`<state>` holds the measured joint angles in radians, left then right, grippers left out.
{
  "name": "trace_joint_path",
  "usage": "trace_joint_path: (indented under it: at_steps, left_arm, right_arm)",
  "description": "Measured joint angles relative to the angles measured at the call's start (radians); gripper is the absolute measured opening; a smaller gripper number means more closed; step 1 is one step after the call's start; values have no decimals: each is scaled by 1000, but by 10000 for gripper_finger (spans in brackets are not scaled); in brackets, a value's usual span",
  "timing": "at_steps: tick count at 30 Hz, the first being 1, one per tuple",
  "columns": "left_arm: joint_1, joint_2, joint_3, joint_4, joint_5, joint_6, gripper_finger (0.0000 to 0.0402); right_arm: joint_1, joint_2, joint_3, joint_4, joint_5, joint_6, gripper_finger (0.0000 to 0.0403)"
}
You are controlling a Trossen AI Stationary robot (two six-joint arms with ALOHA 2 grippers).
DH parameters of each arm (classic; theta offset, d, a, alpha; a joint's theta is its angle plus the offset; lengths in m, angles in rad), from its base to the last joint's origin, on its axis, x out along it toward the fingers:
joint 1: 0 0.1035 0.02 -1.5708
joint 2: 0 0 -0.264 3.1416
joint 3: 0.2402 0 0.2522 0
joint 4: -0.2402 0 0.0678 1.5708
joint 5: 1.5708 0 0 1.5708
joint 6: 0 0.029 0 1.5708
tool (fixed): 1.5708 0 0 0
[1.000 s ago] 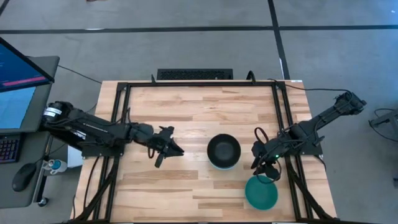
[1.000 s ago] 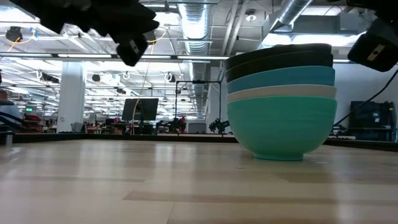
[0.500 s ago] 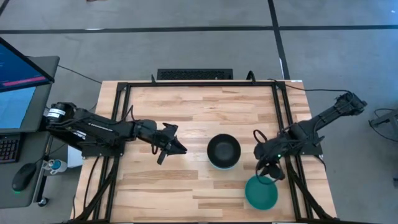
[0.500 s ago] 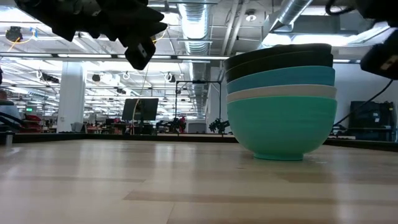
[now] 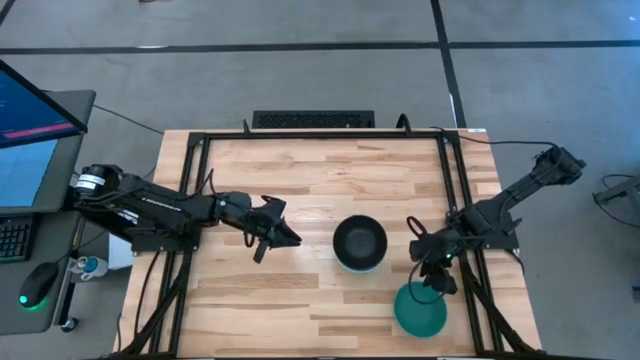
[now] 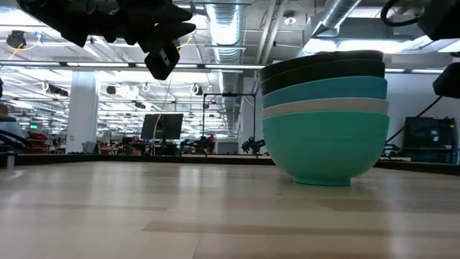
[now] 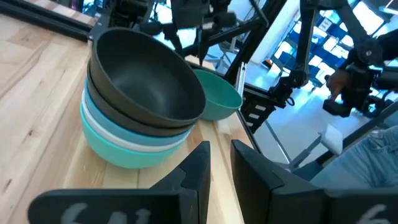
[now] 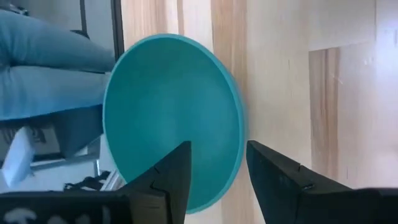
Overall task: Nest bowls inside each other
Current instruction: Stack the green bowl on top of the black bowl
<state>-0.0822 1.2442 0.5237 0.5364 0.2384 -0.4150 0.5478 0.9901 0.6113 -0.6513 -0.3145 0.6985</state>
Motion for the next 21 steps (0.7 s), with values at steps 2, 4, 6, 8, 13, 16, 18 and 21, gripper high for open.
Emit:
trace_joint_path:
  at_steps: [2,4,6,8,13,16,18,21]
  left_arm:
    - [0,0,0,8,-12,0,54]
    - [0,0,0,9,-19,0,54]
    - [0,0,2,7,-19,0,54]
    - [0,0,3,7,-19,-6,54]
    - [0,0,3,8,-19,-28,54]
    - [0,0,3,8,-19,-34,54]
    - [0,0,3,8,-20,-34,54]
    - [0,0,3,8,-20,-35,54]
  right_arm:
    - [2,18,0,5,1,-40,177]
    - [2,35,0,10,1,-67,177]
    - [2,53,0,9,1,-68,177]
    - [2,68,0,11,1,-68,177]
    - [2,97,0,10,-1,-70,177]
    - [2,110,0,12,-4,-78,177]
    - [2,113,0,5,-9,-78,177]
    - [2,112,0,26,-17,-63,177]
